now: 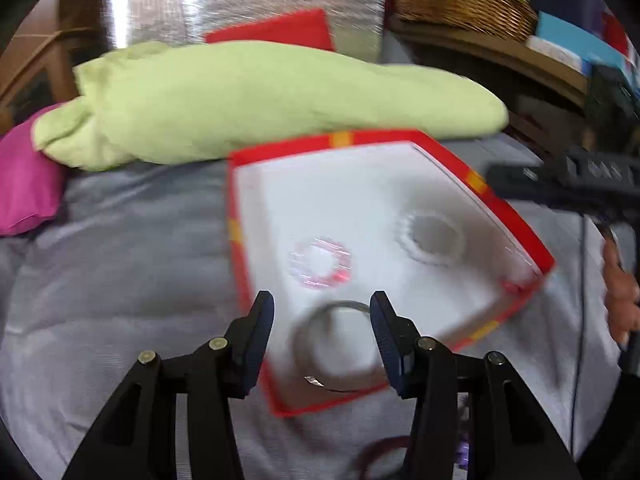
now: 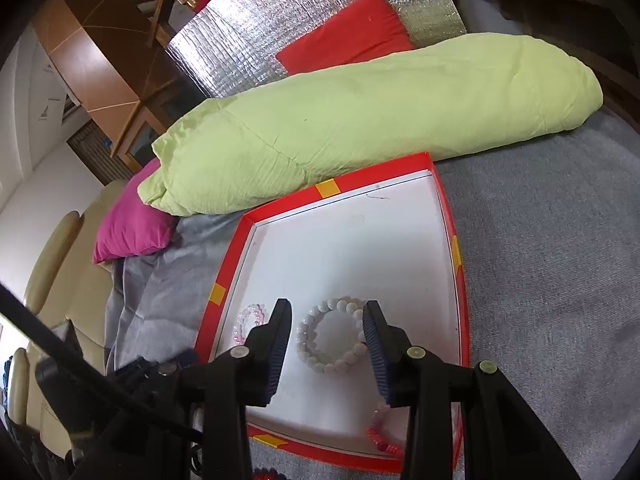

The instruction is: Organize jewelry

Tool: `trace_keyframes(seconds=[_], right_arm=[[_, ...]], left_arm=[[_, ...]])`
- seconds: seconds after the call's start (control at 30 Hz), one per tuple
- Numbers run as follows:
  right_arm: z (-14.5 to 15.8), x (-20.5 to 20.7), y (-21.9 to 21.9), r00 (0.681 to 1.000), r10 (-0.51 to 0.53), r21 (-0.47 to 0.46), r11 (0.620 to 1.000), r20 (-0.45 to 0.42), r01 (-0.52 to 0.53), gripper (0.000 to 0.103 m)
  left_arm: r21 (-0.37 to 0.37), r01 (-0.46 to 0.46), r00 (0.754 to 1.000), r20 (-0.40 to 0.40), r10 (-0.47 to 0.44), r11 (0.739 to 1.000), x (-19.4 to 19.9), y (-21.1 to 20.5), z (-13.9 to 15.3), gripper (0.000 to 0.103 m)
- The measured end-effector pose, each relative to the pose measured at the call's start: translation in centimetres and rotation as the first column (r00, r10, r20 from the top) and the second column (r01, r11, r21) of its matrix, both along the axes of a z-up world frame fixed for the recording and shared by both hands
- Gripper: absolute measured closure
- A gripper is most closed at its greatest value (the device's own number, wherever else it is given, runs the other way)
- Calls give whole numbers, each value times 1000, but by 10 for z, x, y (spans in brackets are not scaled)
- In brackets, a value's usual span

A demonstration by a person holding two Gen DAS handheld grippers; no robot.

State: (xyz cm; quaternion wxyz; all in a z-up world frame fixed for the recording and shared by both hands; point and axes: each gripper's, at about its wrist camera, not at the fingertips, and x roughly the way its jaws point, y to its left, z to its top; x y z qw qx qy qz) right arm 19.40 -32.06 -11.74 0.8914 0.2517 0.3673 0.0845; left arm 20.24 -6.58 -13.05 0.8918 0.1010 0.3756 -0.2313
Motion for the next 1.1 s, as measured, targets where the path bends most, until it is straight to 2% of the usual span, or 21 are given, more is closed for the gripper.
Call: trace_keyframes(seconds=[0.1, 0.23, 0.37, 0.5, 0.67, 0.77, 0.9, 1.07, 1.1], right_arm=[[2, -6, 1, 1000, 5, -1, 1000, 8, -5, 63], [6, -17, 3, 999, 26, -10, 1000, 19, -26, 63], [11, -34, 7, 997, 64, -30, 998, 35, -63, 63], [19, -58, 15, 993, 104, -72, 992, 59, -100, 63], [22, -93, 27, 987, 143, -84, 987, 78, -137, 63], [16, -111, 38, 984, 170, -86, 983, 48, -165, 63], [-8, -124, 57, 979, 197, -84, 976, -44, -200, 65], [-40, -113, 65, 965, 211, -33, 975, -157, -219, 70], [-45, -110, 64, 962, 208, -15, 977, -177, -214, 74]], left_arm=[[-62, -81, 996, 19, 82, 995, 4, 21, 8, 52], [-127, -118, 993, 10, 121, 985, 4, 40, 18, 52], [-137, -116, 993, 5, 118, 984, -11, 54, 24, 52], [-165, -101, 995, -41, 95, 981, -41, 69, 22, 52], [-219, -74, 989, -142, 44, 973, -68, 82, 11, 52], [-272, -53, 978, -210, -6, 961, -75, 84, 5, 52], [-307, -41, 957, -284, -51, 951, -80, 79, -6, 52], [-383, -56, 931, -353, -90, 922, -74, 78, -15, 53], [-393, -63, 926, -365, -93, 917, -72, 77, -17, 53]])
